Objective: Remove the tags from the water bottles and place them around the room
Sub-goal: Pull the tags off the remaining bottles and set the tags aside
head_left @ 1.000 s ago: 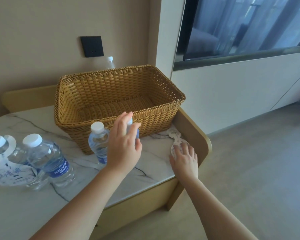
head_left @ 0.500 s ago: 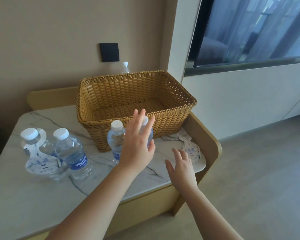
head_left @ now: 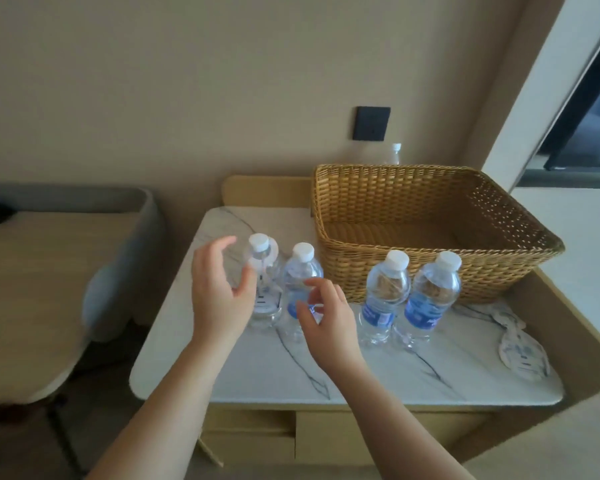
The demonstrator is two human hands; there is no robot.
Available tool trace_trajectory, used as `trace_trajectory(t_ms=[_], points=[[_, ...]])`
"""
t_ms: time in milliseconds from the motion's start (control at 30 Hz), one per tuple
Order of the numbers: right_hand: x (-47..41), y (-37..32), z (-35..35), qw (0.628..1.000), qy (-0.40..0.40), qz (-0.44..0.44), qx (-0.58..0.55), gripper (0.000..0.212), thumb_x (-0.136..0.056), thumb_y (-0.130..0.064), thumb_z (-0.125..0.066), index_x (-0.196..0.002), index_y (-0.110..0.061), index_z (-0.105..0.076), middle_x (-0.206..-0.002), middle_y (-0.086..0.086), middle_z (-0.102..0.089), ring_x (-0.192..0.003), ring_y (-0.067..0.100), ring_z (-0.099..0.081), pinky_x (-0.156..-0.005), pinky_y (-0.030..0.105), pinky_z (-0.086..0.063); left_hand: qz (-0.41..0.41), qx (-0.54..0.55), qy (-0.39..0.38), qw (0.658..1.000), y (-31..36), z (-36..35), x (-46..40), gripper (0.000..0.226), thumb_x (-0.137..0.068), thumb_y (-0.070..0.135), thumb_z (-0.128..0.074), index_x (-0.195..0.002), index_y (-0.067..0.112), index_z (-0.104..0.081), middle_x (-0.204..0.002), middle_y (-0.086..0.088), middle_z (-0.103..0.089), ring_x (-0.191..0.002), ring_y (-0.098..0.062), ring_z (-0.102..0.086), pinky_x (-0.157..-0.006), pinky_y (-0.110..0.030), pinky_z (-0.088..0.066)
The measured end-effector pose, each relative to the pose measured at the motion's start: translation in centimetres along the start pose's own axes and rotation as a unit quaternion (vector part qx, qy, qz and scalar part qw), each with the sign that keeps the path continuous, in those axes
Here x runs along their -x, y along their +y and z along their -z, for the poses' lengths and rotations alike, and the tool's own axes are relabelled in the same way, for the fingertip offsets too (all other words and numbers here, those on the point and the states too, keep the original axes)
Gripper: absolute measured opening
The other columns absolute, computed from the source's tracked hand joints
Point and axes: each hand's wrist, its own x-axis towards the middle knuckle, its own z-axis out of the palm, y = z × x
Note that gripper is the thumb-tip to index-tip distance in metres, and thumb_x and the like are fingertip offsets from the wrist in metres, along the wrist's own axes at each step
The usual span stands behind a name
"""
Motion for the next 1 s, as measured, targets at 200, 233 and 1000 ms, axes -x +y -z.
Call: trace_trajectory(t_ms=[200, 233, 1000], points=[[0.2, -2.2, -4.3, 1.000, -0.016, 0.006, -0.026, 0.052, -0.092, -0.020, -0.057, -0.141, -0.022, -0.040, -0.137, -0.012, -0.045, -0.129, 0.004, -0.041, -0.105, 0.016, -0.032, 0.277, 0.167, -0.228, 0.918, -3.0, -0.6, -1.5, 0.072, -0.080, 0.024, -0.050, -0.149, 0.031, -0.029, -0.154, 0.009, -0.034, -0.140, -0.010, -0.032, -0.115, -0.043, -0.029], [0.2, -2.4, -4.8, 0.999, -0.023, 0.001, -0.025, 0.056, -0.092, -0.020, -0.057, -0.145, -0.021, -0.035, -0.143, -0.011, -0.041, -0.132, 0.001, -0.034, -0.104, 0.007, -0.024, 0.285, 0.195, -0.246, 0.906, -3.1, -0.7, -1.5, 0.072, -0.077, 0.025, -0.048, -0.147, 0.034, -0.032, -0.150, 0.012, -0.039, -0.138, -0.009, -0.037, -0.114, -0.044, -0.032], [-3.3, -0.5, -8.4, 0.935, -0.141, -0.141, -0.294, 0.050, -0.089, -0.023, -0.063, -0.136, -0.024, -0.047, -0.135, -0.007, -0.054, -0.119, 0.004, -0.053, -0.087, 0.014, -0.045, 0.274, 0.180, -0.114, 0.938, -5.7, 2.3, 0.9, 0.042, -0.093, 0.023, -0.059, -0.133, 0.032, -0.050, -0.133, 0.006, -0.054, -0.120, -0.011, -0.053, -0.084, -0.017, -0.047]])
